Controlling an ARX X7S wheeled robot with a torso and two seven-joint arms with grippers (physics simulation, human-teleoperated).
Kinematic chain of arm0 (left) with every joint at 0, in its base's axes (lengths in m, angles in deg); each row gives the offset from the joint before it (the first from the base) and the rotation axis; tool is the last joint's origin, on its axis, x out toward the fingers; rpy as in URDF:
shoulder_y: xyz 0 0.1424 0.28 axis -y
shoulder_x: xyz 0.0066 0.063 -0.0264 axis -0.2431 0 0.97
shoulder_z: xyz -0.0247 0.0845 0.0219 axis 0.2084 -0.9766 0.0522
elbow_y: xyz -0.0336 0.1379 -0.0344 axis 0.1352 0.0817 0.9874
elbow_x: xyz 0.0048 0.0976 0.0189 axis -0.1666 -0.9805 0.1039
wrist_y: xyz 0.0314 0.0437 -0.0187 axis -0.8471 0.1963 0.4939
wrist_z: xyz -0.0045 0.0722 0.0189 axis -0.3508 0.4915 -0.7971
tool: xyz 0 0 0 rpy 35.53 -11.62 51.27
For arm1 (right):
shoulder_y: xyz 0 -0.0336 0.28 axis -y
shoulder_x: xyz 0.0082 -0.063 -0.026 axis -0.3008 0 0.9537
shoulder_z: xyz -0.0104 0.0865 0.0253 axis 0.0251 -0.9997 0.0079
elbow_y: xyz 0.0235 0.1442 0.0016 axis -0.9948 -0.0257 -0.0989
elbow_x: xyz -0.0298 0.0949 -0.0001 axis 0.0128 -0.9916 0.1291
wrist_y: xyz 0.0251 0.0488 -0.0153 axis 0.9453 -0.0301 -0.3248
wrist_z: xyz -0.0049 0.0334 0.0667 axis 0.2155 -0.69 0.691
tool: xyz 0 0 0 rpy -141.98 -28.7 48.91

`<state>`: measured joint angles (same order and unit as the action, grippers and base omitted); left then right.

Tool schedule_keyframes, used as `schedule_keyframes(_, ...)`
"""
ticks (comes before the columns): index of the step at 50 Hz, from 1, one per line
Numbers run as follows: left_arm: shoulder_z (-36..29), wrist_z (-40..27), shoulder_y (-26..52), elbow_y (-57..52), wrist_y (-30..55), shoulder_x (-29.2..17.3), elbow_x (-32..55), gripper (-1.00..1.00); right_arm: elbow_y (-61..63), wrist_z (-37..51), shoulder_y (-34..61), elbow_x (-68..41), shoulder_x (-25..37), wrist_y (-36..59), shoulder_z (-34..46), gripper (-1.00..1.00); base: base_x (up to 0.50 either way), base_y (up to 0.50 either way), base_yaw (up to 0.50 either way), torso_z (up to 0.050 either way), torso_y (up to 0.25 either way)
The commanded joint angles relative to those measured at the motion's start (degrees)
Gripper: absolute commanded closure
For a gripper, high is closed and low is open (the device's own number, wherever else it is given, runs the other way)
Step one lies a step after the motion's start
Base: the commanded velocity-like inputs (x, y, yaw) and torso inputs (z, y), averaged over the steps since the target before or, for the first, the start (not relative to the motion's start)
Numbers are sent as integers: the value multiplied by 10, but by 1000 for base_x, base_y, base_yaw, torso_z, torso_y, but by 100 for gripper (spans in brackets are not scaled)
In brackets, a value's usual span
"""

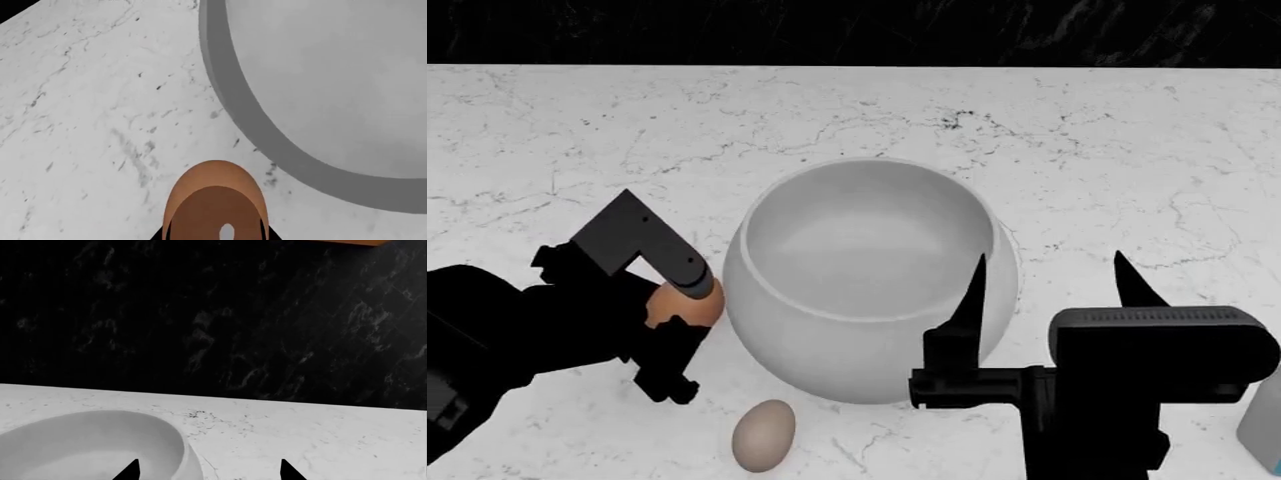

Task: Place the eggs and milk next to the bowl.

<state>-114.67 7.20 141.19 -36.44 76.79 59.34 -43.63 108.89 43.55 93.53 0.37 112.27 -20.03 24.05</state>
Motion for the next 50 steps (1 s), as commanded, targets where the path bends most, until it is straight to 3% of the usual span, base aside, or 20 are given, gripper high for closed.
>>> schedule_keyframes(1,-11,-6,-24,6,11,3,10,-100,4,2,-2,-1,2,1,0,-100,0,0,0,0,0)
schedule_keyframes(19,-16,-2,-26,-4,11,-3,10,-100,1,2,4,-5,2,3,4,-100,0,0,-2,0,0)
schedule_keyframes(50,30,-18,6,-114,68,-48,50,-100,7,7,7,-7,5,7,8,-100,0,0,0,0,0)
